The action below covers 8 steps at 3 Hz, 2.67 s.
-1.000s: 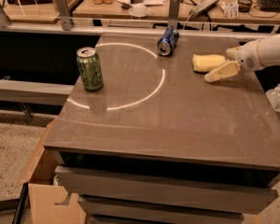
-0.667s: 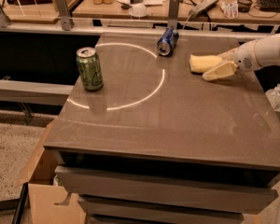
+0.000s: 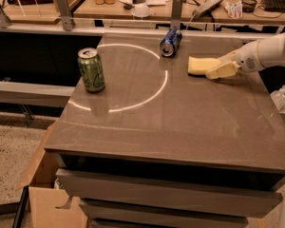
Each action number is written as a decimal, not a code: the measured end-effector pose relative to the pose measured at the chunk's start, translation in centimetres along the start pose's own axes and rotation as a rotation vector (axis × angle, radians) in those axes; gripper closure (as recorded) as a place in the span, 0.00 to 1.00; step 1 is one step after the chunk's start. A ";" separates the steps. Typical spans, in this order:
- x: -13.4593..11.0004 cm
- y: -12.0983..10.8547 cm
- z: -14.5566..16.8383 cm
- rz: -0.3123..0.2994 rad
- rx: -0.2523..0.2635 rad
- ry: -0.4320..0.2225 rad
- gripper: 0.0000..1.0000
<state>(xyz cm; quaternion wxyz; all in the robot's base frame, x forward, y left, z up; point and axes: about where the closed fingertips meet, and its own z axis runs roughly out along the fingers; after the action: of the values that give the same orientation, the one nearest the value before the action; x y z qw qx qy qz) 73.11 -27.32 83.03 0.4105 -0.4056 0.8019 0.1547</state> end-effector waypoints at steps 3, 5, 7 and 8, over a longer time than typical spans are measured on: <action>-4.6 8.0 -4.9 0.002 -0.029 -0.024 1.00; -3.7 10.6 -4.0 0.003 -0.072 0.011 1.00; -8.3 15.5 -3.2 -0.034 -0.018 -0.022 1.00; -9.6 18.1 -1.6 -0.035 0.012 -0.010 1.00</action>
Offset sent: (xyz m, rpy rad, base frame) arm -0.1434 0.0869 0.0838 0.0819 0.1214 0.0310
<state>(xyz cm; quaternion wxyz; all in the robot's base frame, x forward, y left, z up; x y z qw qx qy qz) 61.42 -11.95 90.04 0.4195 -0.4164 0.7936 0.1447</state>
